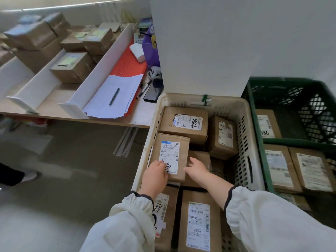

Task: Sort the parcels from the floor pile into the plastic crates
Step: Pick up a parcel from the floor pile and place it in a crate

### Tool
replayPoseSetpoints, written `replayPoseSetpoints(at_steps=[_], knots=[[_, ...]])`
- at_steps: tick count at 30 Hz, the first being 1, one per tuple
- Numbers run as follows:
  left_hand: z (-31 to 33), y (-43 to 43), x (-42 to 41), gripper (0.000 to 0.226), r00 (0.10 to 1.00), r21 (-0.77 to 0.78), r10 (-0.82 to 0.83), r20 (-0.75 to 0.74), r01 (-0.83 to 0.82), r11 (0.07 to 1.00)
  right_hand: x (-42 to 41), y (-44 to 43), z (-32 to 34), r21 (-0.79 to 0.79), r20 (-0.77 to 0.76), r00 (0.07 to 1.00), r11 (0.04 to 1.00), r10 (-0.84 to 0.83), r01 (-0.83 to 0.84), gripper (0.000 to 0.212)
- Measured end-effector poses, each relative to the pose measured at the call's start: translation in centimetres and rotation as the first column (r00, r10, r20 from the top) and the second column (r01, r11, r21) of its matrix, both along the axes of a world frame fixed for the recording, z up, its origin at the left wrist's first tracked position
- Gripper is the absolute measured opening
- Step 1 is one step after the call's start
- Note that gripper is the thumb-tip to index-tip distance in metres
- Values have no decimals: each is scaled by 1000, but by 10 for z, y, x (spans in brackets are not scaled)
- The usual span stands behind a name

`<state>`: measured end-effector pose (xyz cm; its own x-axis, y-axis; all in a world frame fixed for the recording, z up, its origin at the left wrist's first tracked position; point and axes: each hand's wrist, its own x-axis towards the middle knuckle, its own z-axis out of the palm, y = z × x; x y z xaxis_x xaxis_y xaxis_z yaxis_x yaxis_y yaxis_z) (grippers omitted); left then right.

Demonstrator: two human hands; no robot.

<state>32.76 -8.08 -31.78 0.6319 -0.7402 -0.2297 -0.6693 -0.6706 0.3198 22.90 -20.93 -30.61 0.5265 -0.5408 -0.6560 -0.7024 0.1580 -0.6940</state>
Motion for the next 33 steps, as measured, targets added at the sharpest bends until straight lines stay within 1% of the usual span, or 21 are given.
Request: replayPoseSetpoints(at_steps=[3, 7, 12, 16, 18, 19, 21, 22, 24, 25, 28, 29, 31, 33], knots=[[19, -13, 11, 39, 995, -6, 69, -71, -70, 998, -10, -9, 11, -50, -6, 999, 998, 44, -44, 63], [43, -20, 23, 35, 992, 22, 81, -92, -80, 997, -26, -29, 35, -170, -19, 987, 973, 158, -159, 54], [68, -7, 12, 32, 986, 35, 158, -61, -156, 987, -52, -49, 61, -314, -70, 931, 878, 359, -362, 44], [76, 21, -18, 26, 959, 35, 268, -88, -266, 963, -68, -50, 73, -350, -84, 884, 817, 460, -458, 41], [79, 43, -35, 23, 929, 8, 350, -119, -351, 936, -70, -44, 75, -364, -80, 856, 785, 510, -502, 39], [80, 56, -44, 23, 898, -17, 411, -158, -419, 908, -69, -39, 77, -374, -76, 838, 763, 540, -526, 37], [83, 88, -64, 24, 797, -59, 546, -258, -577, 814, -62, -25, 80, -394, -54, 798, 722, 600, -569, 33], [86, 107, -75, 24, 751, -78, 597, -283, -638, 766, -58, -14, 81, -394, -38, 777, 705, 628, -589, 31], [89, 149, -98, 26, 673, -90, 684, -282, -728, 680, -49, 18, 85, -374, 8, 725, 674, 689, -637, 26], [91, 174, -112, 27, 620, -87, 729, -290, -775, 625, -44, 39, 89, -370, 30, 688, 648, 725, -666, 25], [97, 263, -165, 29, 436, -30, 846, -307, -893, 449, -32, 122, 97, -432, 67, 532, 505, 844, -748, 28], [97, 293, -184, 34, 370, -9, 879, -300, -923, 385, -31, 152, 99, -450, 72, 468, 448, 881, -773, 27], [94, 353, -225, 40, 221, 28, 931, -292, -971, 239, -35, 214, 103, -459, 95, 344, 347, 934, -818, 26], [90, 406, -266, 31, 93, 62, 951, -296, -991, 116, -42, 274, 107, -458, 113, 227, 254, 967, -852, 22]])
